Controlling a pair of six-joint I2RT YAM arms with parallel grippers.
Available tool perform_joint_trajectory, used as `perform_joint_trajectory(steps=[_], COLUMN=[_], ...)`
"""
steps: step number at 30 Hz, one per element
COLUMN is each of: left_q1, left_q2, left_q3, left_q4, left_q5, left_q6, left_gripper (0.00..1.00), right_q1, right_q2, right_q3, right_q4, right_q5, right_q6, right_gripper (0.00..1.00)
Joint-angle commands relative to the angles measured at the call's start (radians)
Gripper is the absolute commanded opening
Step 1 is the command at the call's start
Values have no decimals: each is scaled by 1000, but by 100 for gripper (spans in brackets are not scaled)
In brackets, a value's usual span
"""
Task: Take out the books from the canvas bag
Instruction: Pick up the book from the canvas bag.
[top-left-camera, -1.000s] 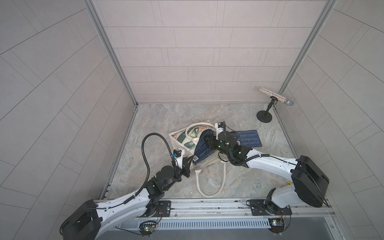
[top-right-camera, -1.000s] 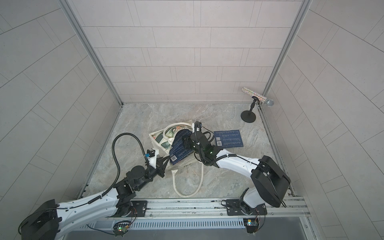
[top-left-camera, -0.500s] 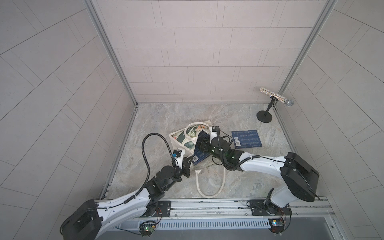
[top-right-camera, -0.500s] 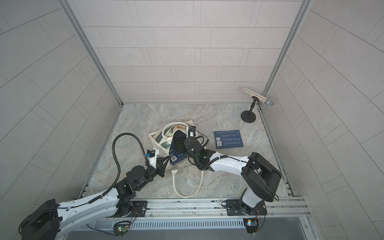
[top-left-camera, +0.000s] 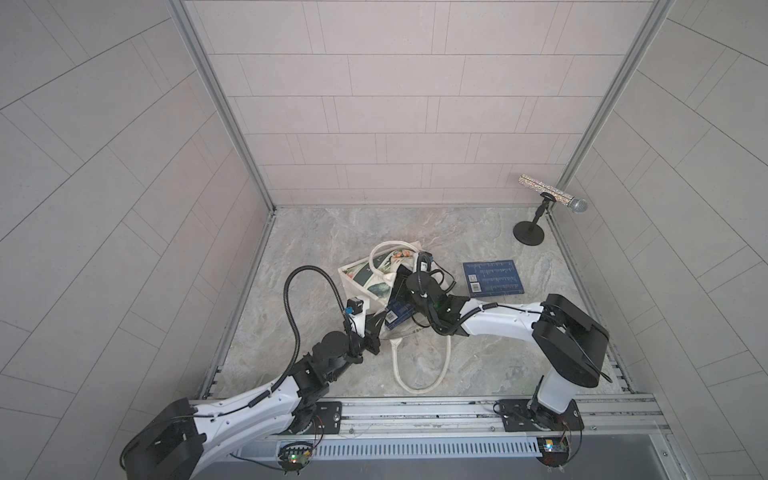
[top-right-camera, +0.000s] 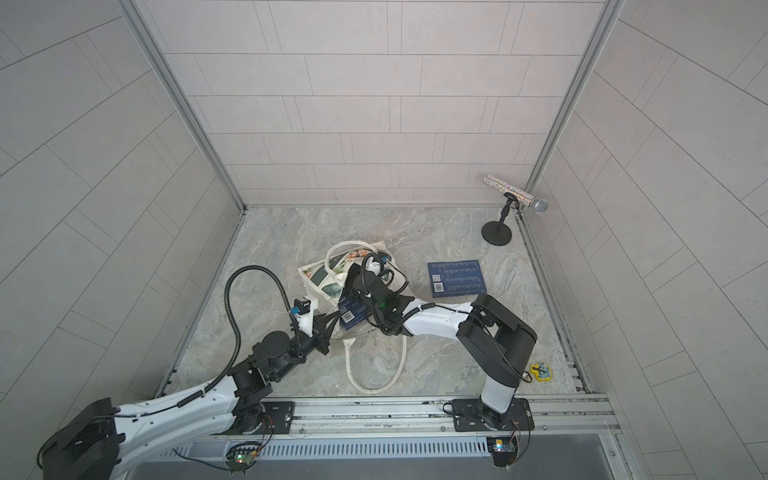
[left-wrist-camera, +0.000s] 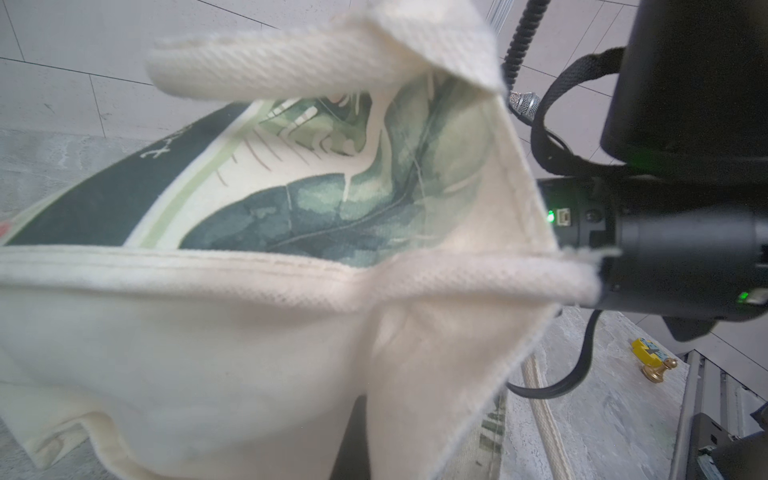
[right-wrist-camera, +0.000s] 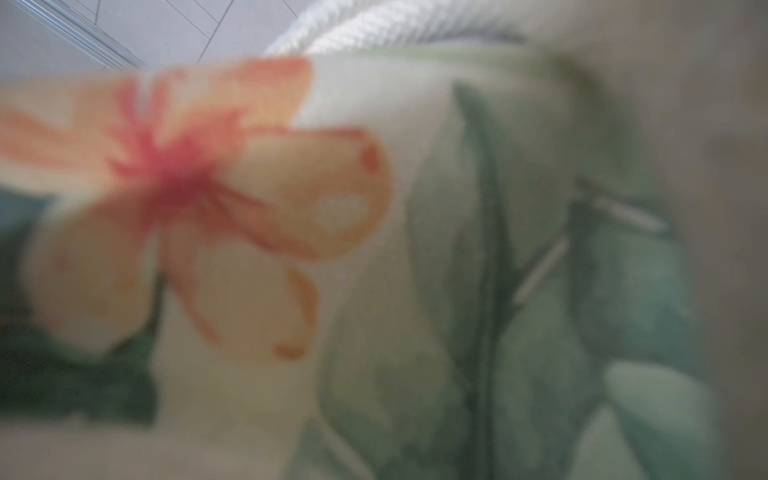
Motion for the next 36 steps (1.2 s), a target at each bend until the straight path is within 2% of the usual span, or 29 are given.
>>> perform_joint_trajectory(steps=[1,5,8,12,18,22,27,31,36], left_q1=[-6,-6,-6,-6,-6,-6,-6,-6,-6], left_q2=[-6,-6,-9,-22,-39,-29,-28,-27,-10], left_q3=[10,10,9,4,-3,2,6,11,19], left_q4=[51,51,50,41,39,36,27,9,11], left_q5=[50,47,32,-15,-51,-58,-78,-97,-91], left_q6=[16,16,17,8,-1,-7,-12,-17,-13], left_gripper=[0,0,0,0,0,0,0,0,0], right_q1=[-13,-14,-14,-8,-9,-51,-83,-87,-137], right_q2=[8,-25,-69,-169,-353,-419,-487,-592,-703], right_q3=[4,-5,-34,-54,-64,-71,-71,-68,-40], right_q4=[-33,-55,-53,-108,-347,-450,-552,-602,-627], right_q5=[12,16,-17,-97,-172,-336,-478,-494,-517], right_q6=[-17,-77,-104,-210,-435,-559,-643,-698,-680], right_gripper=[36,11,2,0,0,0,0,0,0])
